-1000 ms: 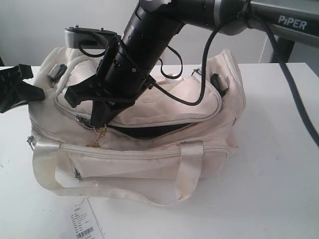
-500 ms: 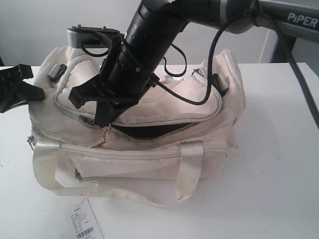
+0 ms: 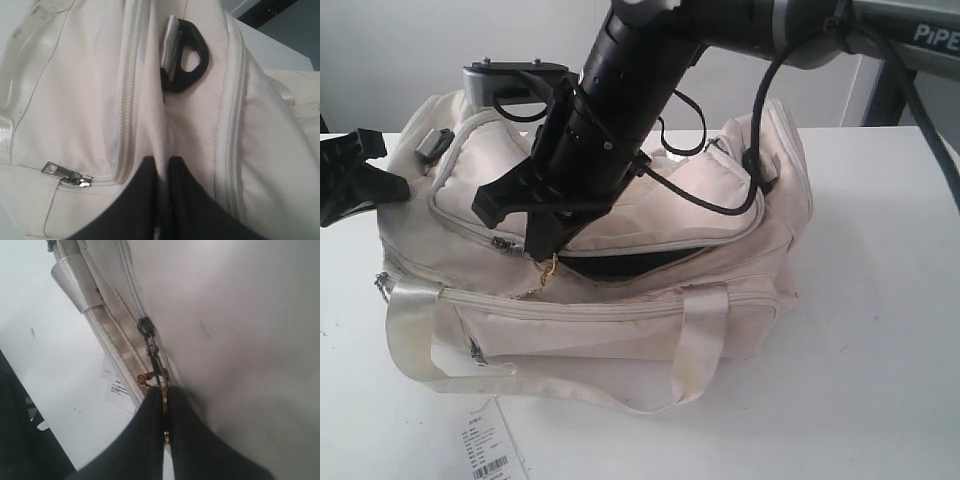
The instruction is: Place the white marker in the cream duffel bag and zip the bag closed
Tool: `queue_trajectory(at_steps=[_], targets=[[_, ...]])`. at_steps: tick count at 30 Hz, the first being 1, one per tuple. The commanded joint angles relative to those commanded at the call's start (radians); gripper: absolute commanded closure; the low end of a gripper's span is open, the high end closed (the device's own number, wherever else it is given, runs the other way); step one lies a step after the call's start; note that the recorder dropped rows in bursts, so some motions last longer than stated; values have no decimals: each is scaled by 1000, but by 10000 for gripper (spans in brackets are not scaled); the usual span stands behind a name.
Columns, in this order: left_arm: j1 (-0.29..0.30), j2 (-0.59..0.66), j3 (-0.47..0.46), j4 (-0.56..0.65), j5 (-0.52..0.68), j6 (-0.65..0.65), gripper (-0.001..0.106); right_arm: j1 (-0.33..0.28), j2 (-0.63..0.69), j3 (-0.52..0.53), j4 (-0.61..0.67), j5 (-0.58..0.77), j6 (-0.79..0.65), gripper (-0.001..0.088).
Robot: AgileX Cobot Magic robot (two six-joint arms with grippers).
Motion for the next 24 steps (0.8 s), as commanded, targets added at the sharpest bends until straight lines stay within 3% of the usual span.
queue_trajectory(at_steps=[24], targets=[[0, 0, 0, 0, 2, 0, 1050, 0, -54, 0, -73, 0, -2, 868]])
